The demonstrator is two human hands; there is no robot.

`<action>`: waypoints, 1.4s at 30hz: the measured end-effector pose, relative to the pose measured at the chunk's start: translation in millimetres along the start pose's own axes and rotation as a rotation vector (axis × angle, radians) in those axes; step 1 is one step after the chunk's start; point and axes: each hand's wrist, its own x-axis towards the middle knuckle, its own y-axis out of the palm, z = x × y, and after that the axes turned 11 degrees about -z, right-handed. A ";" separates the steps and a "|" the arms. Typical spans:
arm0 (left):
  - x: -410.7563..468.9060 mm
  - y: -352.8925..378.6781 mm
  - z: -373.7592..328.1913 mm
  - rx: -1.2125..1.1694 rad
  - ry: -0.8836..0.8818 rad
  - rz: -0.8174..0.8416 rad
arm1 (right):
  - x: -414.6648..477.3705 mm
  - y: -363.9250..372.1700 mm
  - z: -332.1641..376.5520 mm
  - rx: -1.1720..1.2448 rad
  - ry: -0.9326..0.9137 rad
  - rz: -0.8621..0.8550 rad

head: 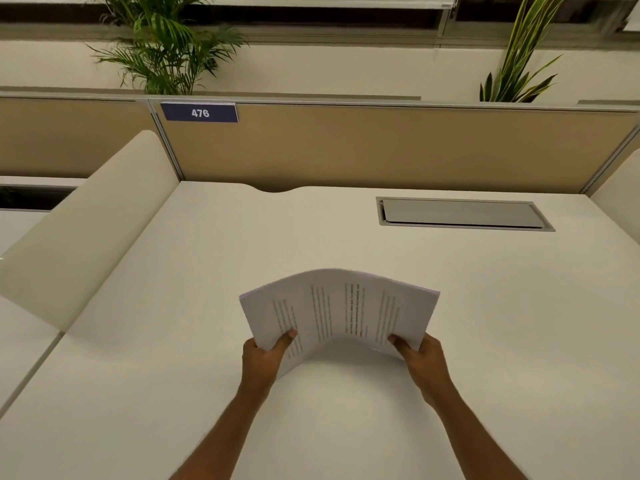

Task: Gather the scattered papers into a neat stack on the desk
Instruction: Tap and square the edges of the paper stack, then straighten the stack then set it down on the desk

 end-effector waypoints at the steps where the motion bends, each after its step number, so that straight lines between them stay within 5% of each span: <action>1: 0.8 1.9 -1.5 -0.006 0.005 -0.007 | 1.1 0.3 0.9 -0.006 0.007 -0.012; 22: 28.4 8.2 -4.9 -0.001 0.087 0.095 | 27.6 -3.1 3.4 0.056 0.001 -0.056; 33: 25.1 3.9 20.7 0.072 -0.002 0.087 | 20.4 0.5 -20.2 -0.135 0.000 -0.019; 42: 40.8 2.8 -5.7 0.073 -0.003 0.180 | 16.5 -7.8 -10.8 -0.008 0.040 0.106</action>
